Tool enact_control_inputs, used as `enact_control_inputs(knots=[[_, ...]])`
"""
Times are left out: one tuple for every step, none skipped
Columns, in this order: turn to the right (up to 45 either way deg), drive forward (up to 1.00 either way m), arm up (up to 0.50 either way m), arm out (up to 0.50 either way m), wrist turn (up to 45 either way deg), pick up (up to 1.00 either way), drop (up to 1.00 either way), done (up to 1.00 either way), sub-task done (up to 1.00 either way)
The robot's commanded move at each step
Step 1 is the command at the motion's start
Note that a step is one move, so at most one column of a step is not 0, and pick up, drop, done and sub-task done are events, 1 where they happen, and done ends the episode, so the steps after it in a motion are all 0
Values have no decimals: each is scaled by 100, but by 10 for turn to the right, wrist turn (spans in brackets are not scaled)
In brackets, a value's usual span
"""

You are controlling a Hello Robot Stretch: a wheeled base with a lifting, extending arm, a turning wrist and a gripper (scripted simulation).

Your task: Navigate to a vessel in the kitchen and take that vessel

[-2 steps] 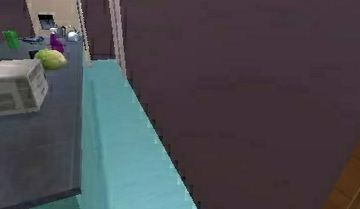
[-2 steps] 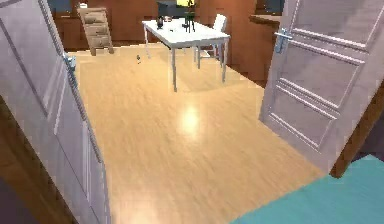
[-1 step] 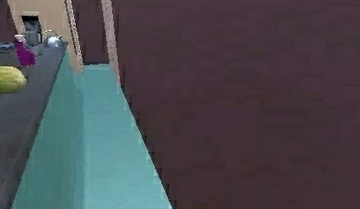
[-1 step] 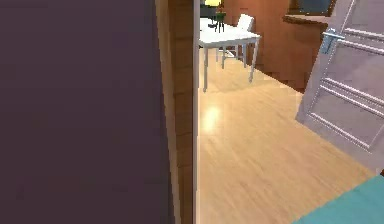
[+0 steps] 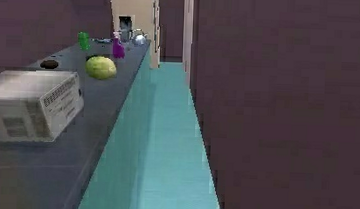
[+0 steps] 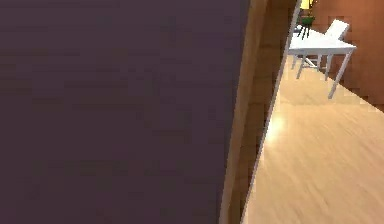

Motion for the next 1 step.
enact_control_inputs(knots=[[-30,0,0,0,0,0,0,0,0]])
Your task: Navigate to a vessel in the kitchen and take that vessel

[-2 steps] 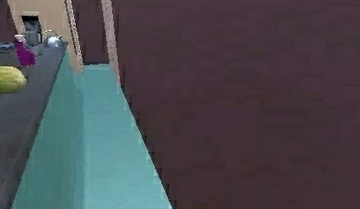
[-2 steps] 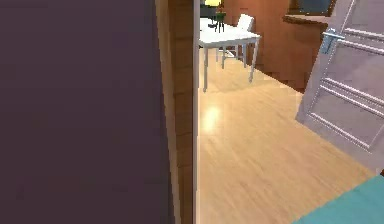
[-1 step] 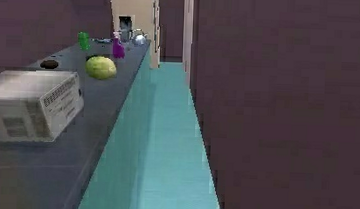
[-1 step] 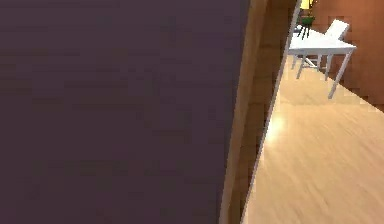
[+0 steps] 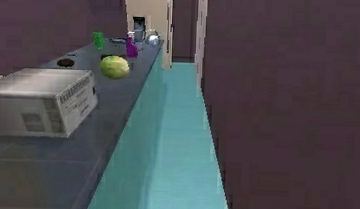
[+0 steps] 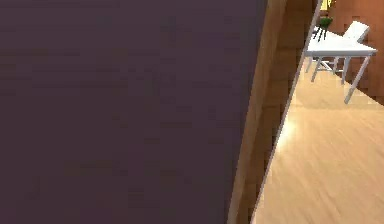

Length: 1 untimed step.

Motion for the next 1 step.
enact_control_inputs(knots=[[0,100,0,0,0,0,0,0,0]])
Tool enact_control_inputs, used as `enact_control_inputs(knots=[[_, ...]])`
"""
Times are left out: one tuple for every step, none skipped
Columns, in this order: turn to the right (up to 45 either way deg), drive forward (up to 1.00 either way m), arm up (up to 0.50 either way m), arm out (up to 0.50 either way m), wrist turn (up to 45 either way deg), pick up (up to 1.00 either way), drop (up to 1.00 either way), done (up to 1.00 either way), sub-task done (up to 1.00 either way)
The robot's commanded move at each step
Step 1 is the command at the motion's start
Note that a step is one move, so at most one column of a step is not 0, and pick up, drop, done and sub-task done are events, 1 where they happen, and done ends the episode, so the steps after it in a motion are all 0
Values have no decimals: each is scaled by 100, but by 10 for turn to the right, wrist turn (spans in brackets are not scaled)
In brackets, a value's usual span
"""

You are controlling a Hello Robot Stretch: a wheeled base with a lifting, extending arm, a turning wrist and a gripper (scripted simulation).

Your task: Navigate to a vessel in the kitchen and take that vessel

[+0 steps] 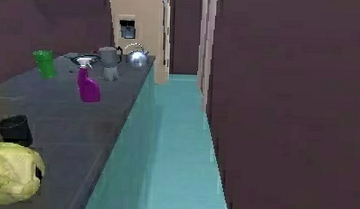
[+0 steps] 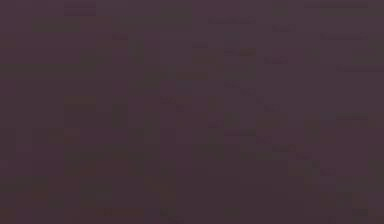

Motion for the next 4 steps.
enact_control_inputs(knots=[[0,5,0,0,0,0,0,0,0],[-450,0,0,0,0,0,0,0,0],[-450,0,0,0,0,0,0,0,0],[-390,0,0,0,0,0,0,0,0]])
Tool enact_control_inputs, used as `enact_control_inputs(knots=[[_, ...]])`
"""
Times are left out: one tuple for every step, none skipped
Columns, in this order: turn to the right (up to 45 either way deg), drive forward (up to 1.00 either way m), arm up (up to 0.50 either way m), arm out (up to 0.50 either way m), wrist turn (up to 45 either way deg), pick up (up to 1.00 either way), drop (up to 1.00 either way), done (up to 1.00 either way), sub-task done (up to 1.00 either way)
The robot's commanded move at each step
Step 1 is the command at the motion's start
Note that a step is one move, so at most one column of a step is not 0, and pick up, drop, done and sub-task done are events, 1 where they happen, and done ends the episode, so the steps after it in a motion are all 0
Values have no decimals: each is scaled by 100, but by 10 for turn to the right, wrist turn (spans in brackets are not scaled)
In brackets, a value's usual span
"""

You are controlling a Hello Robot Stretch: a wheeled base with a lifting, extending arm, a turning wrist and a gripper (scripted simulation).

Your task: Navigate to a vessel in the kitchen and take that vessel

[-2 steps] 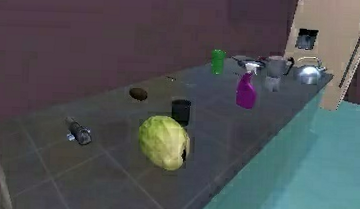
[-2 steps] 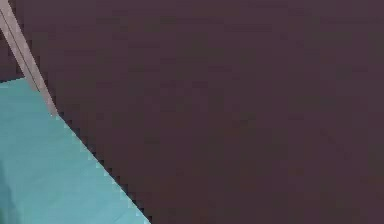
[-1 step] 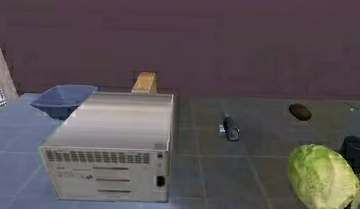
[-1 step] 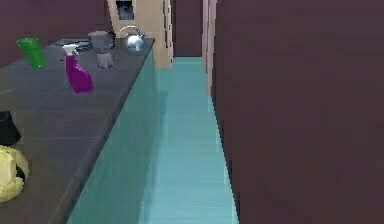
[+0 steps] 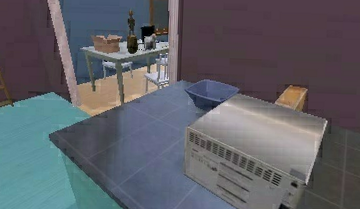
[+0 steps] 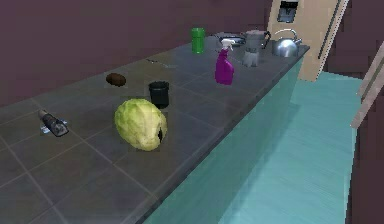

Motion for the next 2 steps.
enact_control_inputs(knots=[[0,0,50,0,0,0,0,0,0],[0,0,38,0,0,0,0,0,0]])
